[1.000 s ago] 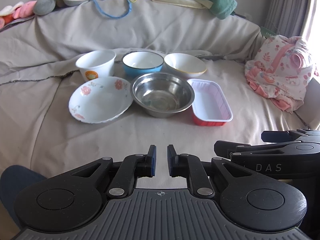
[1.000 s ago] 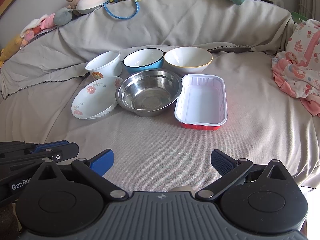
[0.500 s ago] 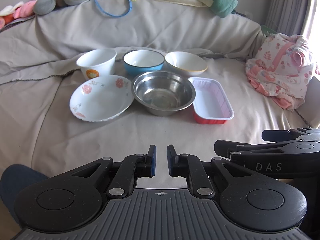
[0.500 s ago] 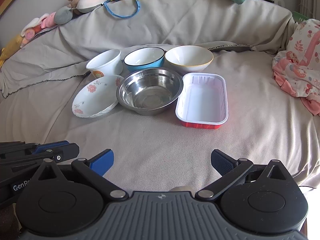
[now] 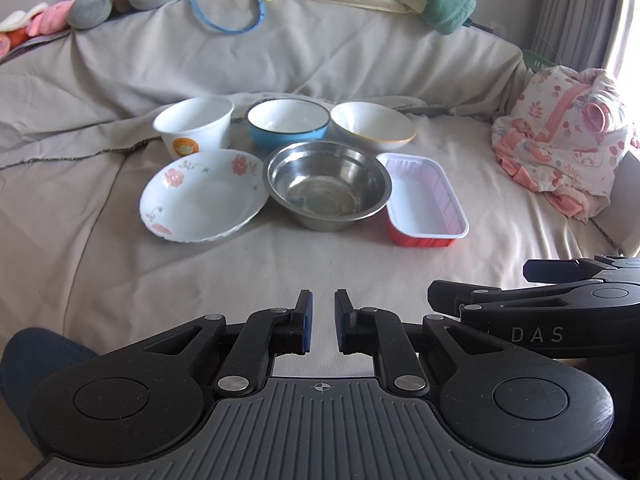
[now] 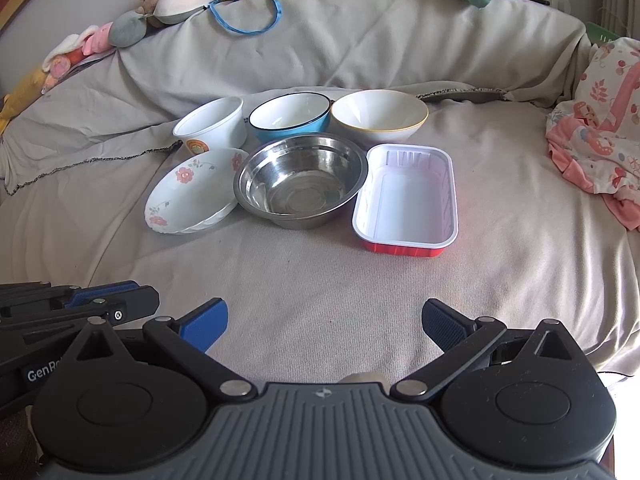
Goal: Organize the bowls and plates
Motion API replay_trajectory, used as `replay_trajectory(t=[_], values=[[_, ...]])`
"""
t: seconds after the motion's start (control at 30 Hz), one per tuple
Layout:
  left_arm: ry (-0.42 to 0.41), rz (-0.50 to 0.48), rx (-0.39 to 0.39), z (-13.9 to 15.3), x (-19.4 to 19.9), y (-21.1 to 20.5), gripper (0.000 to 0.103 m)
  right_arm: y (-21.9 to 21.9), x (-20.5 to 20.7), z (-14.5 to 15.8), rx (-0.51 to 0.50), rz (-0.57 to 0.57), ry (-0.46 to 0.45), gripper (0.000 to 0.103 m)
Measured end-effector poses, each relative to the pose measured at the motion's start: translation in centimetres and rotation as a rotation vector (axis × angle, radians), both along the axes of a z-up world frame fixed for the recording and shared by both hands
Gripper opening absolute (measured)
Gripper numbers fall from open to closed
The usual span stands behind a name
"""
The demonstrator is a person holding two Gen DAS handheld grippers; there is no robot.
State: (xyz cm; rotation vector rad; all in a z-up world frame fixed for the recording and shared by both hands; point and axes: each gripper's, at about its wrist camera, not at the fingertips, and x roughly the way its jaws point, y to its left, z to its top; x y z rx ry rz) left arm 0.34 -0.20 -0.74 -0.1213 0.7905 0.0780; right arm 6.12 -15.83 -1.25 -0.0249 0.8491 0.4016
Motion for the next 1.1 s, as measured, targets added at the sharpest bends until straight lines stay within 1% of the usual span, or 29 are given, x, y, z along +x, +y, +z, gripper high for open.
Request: replay_trajectory(t=[0.53, 0.67, 0.77, 0.8, 0.83, 0.87, 0.9, 0.93, 0.97, 1.0, 1.03, 1.1], values=[[0.009, 0.001, 0.011, -0.5, 0.2, 0.0, 0.014, -0.2, 0.2, -0.3, 0.023, 0.005, 0.007, 0.103], [0.027, -0.006, 0.026, -0.8, 1.2, -0.6, 0.014, -0.8, 0.8, -0.5, 0.043, 0.008, 0.004, 0.103], [0.013, -0.028, 0.017, -1.3, 2.9, -1.1, 0.014, -1.6, 2.1, -0.8, 0.071, 0.011, -0.005, 0.103], [0.005, -0.035, 0.001, -1.6, 3.8, -1.2, 0.014, -2.1, 2.9, -0.9, 0.083, -0.005, -0.012, 0.103], [-0.006, -0.047, -0.033, -2.0, 4.8, -1.2, 0.014, -2.8, 3.7, -1.0, 0.095, -0.027, -0.020, 0.103], [-0.022, -0.063, -0.099, -2.6, 5.9, -0.9, 0.014, -3.5, 4.6, -1.1, 0.107, -0.054, -0.029, 0.103], [-0.028, -0.082, -0.189, -3.4, 7.1, -0.5, 0.014, -4.6, 5.9, -1.5, 0.122, -0.095, -0.040, 0.103], [-0.010, -0.100, -0.279, -4.3, 8.5, 0.0, 0.014, -5.4, 7.0, -1.9, 0.126, -0.135, -0.044, 0.103], [0.023, -0.113, -0.348, -5.1, 9.9, 0.3, 0.014, -6.2, 8.5, -2.5, 0.114, -0.184, -0.034, 0.103], [0.048, -0.114, -0.390, -5.9, 11.2, 0.5, 0.014, -6.7, 10.0, -3.3, 0.081, -0.217, -0.012, 0.103], [0.056, -0.106, -0.404, -6.6, 12.1, 0.6, 0.014, -6.9, 11.2, -3.9, 0.047, -0.232, 0.007, 0.103], [0.038, -0.075, -0.381, -7.2, 13.4, 0.3, 0.014, -7.2, 13.4, -4.9, -0.019, -0.262, 0.023, 0.103]])
